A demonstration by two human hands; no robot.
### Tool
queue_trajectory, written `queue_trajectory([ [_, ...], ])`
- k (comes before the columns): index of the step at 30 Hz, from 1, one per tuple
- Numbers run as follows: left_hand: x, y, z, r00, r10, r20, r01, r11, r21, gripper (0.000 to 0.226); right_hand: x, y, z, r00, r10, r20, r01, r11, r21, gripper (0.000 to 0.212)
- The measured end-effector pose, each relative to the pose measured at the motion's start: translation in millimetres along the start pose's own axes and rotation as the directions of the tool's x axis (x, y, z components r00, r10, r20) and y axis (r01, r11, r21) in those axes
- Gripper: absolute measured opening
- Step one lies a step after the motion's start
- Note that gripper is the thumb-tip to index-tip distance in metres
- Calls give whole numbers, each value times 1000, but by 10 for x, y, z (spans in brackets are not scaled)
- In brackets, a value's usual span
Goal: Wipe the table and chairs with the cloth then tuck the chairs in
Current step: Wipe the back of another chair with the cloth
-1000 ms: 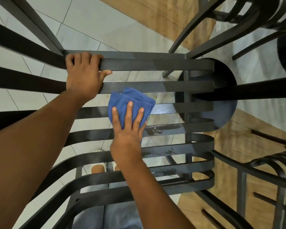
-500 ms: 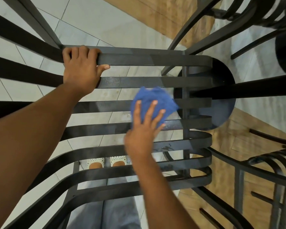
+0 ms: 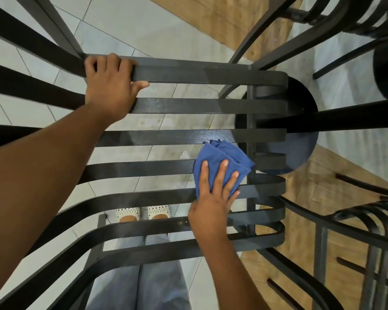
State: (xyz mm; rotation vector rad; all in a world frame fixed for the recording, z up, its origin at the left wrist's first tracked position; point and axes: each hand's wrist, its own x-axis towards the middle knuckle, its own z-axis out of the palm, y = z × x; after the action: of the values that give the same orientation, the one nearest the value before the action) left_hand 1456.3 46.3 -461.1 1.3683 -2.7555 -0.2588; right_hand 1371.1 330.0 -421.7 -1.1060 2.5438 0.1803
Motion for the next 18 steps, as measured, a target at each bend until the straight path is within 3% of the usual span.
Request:
queue_trajectory([
  [2, -2, 2, -22, 1000, -10, 27, 11, 999, -40, 60, -71, -298, 49, 999, 42, -32, -41, 999, 4, 114],
  [7, -369, 361, -172, 988, -131, 87, 152, 931, -331, 68, -302, -602, -72, 957, -290, 10, 289, 955, 69, 73],
  [10, -898, 774, -263, 991, -116, 66, 132, 906, -401, 60, 32, -386, -376, 953, -231, -195, 275, 931, 240, 61],
  [12, -1235, 1019, -283, 994, -88, 58, 104, 912, -397, 56, 428, -214, -517, 937, -177, -301, 252, 940, 231, 57],
  [15, -1601, 1350, -211, 995, 57, 80, -29, 948, -317, 62, 969, -101, -585, 960, -230, -160, 246, 964, 95, 58],
  [18, -1704, 1543, -45, 988, 64, 141, -34, 977, -209, 74, 1320, -54, -533, 952, -298, -70, 291, 952, -92, 73],
])
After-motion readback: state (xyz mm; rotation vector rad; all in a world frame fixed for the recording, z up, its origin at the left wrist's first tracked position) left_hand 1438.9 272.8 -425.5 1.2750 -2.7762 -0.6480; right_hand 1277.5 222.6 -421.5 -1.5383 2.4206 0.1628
